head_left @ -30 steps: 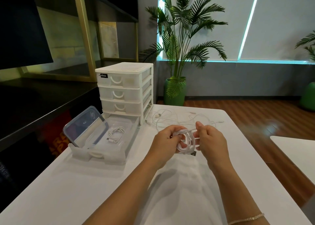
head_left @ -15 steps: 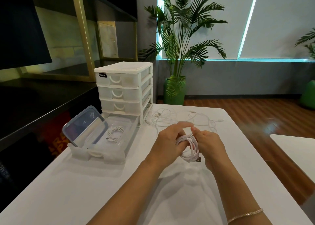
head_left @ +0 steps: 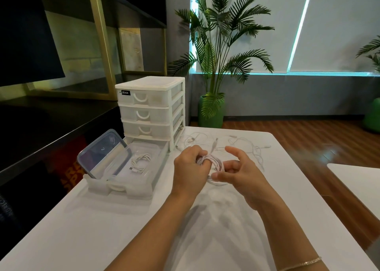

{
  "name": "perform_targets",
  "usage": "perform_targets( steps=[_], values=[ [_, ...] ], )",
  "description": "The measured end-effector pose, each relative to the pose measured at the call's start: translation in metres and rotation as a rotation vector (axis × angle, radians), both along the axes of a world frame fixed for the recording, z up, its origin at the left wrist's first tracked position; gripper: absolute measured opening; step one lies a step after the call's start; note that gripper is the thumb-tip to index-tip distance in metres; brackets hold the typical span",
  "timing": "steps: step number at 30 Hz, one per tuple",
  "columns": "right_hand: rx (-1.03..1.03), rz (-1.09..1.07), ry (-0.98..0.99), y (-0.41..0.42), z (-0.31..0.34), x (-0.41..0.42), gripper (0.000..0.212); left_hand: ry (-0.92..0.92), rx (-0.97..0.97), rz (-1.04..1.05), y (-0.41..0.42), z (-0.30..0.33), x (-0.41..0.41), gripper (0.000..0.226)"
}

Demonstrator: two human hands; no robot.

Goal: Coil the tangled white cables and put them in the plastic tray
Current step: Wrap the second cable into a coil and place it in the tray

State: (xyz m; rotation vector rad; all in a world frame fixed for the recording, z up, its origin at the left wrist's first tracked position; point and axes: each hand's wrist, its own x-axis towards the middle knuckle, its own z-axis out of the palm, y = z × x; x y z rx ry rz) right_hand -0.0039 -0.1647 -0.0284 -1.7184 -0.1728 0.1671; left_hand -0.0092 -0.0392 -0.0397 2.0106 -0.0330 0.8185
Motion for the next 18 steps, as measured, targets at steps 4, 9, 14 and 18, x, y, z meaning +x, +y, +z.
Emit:
perform_targets(
  steps=[4, 9, 14, 18],
  values=[
    [-0.076, -0.13, -0.153, 0.004, -0.003, 0.002, 0.057, 0.095, -0.089, 0.042, -0.001, 0.001, 0.001, 0.002],
    [-0.092, -0.218, -0.237, 0.002, -0.005, 0.004, 0.042, 0.276, -0.157, -0.016, -0.002, 0.002, 0.001, 0.012],
    [-0.121, -0.209, -0.277, -0.003, -0.007, 0.006, 0.04, 0.478, -0.485, -0.265, -0.001, 0.009, 0.003, 0.015],
    [-0.132, -0.196, -0.274, -0.004, -0.006, 0.006, 0.039, 0.549, -0.441, -0.333, 0.002, 0.014, 0.001, 0.013]
  ],
)
